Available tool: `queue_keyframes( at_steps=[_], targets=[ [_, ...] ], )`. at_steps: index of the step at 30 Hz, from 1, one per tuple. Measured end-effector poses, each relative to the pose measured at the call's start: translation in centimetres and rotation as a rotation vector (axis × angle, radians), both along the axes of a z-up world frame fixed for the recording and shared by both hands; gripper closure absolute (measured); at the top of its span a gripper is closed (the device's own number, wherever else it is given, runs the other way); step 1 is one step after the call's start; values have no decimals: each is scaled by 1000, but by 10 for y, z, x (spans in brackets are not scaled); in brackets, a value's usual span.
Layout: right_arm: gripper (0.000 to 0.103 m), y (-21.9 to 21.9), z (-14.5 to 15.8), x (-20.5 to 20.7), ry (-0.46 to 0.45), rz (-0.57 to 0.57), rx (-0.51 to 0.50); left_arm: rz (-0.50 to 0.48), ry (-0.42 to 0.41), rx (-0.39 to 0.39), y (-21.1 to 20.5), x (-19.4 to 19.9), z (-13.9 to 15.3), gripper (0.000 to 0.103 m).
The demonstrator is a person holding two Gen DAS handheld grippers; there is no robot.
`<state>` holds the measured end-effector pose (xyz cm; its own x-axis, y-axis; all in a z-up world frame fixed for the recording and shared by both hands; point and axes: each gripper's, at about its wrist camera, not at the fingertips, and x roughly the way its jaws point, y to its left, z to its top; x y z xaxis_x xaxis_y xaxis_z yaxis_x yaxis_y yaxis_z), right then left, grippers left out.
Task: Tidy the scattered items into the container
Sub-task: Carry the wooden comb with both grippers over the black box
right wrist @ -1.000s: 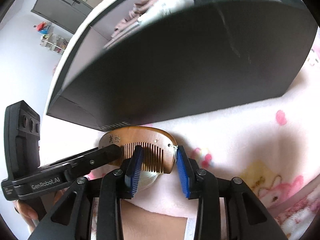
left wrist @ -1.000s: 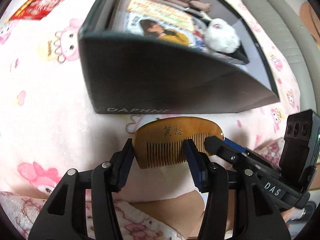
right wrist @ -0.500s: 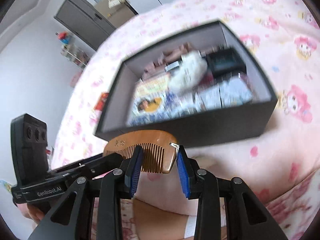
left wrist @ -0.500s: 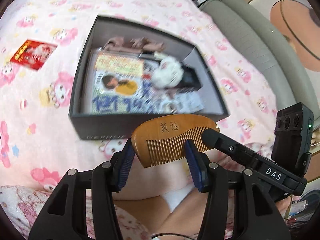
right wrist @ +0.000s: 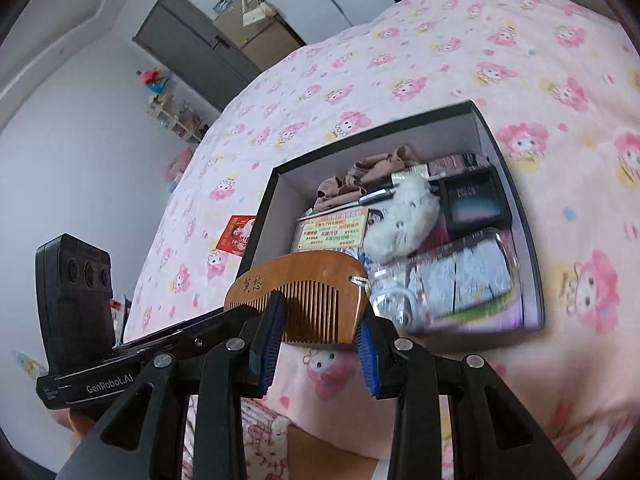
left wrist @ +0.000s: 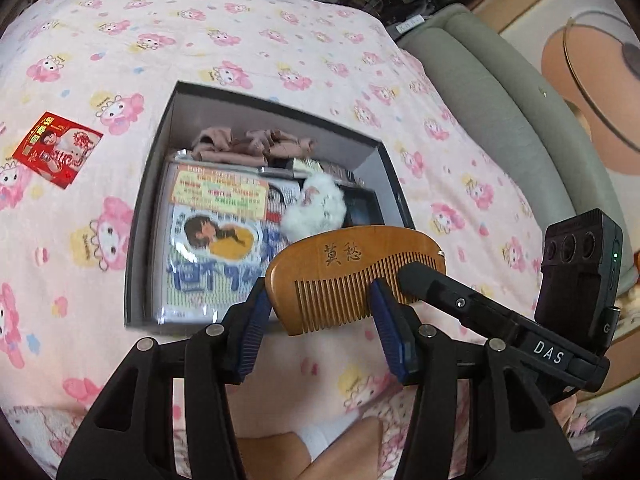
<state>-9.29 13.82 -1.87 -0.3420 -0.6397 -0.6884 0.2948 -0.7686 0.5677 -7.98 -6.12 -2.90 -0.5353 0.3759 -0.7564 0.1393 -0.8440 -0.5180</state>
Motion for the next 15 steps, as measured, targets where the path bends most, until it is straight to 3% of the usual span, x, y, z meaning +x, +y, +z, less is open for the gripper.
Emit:
queue_keyframes(
  at_steps=[10, 15],
  targets=[
    [72, -36, 27, -86, 38, 92, 37, 90, 42, 63, -34, -58, 10, 52],
    [72, -40, 17, -107, 49, 87, 36, 81, 2, 55, -37, -81, -7, 52]
  ],
)
